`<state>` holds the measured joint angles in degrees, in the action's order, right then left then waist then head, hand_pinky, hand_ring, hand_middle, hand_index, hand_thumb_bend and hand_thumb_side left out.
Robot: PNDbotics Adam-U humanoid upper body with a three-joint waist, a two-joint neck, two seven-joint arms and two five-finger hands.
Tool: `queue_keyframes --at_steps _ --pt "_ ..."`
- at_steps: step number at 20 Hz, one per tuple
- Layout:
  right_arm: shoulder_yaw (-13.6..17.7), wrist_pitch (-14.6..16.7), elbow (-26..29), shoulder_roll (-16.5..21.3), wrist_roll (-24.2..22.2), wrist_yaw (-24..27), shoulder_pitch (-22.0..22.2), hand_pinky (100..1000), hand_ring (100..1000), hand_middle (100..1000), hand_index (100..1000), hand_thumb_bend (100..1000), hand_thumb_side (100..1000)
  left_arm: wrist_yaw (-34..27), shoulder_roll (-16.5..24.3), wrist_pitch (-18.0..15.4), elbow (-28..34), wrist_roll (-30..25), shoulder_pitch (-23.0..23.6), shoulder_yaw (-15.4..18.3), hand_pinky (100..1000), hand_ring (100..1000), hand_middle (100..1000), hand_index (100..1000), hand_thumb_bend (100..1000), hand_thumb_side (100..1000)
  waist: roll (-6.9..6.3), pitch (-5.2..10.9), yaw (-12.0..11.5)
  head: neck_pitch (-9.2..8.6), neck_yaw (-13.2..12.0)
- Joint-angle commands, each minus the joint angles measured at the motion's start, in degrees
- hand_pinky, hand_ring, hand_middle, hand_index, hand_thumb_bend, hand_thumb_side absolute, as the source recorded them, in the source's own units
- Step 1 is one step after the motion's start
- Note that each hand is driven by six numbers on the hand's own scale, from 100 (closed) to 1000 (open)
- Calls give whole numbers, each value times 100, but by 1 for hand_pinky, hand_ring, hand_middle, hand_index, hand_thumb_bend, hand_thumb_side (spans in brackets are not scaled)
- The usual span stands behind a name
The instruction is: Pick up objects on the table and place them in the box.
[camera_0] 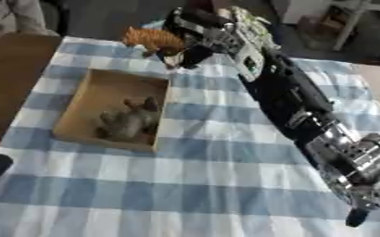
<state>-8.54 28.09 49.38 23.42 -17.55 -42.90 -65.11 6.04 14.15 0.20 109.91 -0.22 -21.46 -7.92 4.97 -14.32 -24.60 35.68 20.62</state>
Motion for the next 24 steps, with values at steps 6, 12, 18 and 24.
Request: queue_keyframes --at_steps 6,12,18,24 --pt "-61 69 -75 -367 66 -322 -173 496 510 471 514 116 433 -75 36 -42 165 -34 -142 -26 529 532 513 672 834 326 -20 7 -130 -57 117" --pt "-125 140 -140 -581 228 -583 -118 523 542 501 550 163 475 -84 11 -48 174 -50 -158 -34 528 532 512 672 835 326 -23 -27 -184 -58 163" --pt "-206 270 -177 -695 319 -854 -41 560 602 566 633 268 527 -84 -9 -48 166 -51 -161 -36 528 531 511 671 836 325 -22 -49 -164 -70 161" --pt "-218 334 -241 -729 400 -1058 1 613 681 651 727 326 556 -84 -18 -48 156 -43 -154 -34 528 531 511 671 838 325 -21 -59 -149 -71 151"
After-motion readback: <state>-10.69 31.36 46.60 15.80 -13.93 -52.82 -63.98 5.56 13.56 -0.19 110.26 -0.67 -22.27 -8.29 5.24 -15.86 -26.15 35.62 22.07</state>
